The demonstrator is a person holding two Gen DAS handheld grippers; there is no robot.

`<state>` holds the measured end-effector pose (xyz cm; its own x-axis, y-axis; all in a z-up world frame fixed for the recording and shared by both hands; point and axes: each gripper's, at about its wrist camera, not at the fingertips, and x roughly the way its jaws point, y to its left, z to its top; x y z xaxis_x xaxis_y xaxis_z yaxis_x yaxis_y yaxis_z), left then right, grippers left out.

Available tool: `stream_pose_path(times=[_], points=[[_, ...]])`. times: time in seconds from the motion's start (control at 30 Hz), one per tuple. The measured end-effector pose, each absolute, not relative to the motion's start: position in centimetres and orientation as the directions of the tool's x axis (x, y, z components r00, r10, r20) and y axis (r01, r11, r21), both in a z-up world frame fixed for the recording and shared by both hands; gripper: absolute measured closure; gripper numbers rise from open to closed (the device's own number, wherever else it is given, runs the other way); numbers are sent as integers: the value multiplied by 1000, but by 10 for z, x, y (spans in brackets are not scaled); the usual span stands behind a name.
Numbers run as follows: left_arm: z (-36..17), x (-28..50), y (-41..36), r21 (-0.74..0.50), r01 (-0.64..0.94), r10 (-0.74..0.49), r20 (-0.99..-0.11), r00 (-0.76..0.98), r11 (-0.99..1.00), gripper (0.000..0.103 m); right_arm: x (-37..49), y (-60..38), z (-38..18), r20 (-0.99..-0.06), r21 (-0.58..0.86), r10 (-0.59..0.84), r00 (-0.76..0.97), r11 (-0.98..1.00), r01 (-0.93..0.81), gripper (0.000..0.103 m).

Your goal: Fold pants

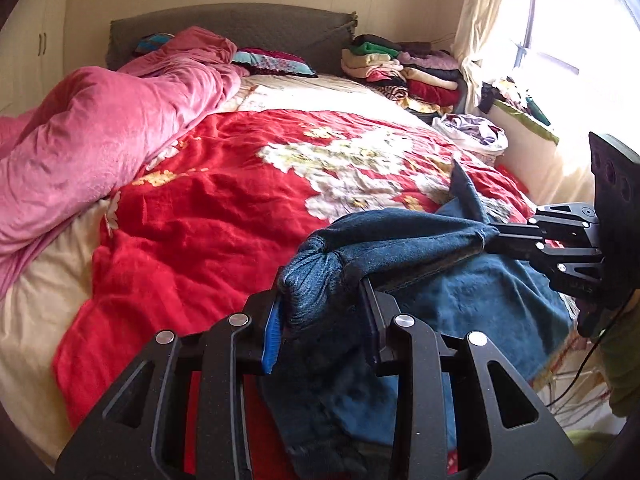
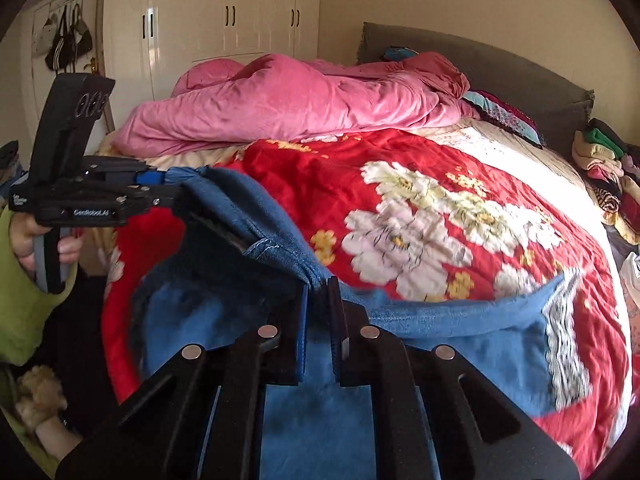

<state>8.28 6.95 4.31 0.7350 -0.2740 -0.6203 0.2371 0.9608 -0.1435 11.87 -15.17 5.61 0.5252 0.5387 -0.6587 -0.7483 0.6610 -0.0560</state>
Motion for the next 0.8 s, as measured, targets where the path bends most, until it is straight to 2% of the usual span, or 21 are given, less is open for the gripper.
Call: stream_pose_path(times=[0.17,0.5,0.73,0.8], points=[[34,48,55,-124,256,-275,-636,721,959,78,82,-160,46,-685,-46,525,505,661,-749,94],[1,13,70,-169,201,-260,-716,648,965,74,22,-152,10,-749,-22,533,393,573,-819,94],[-11,4,85,-183,138,-229,-754,616,973,59,12,-137,-16,-786,29,530,318,545,-838,94],[-9,0,90,-190,117,-221,-758,614,975,58,10,-134,-19,-783,58,549,293,532,-845,94]])
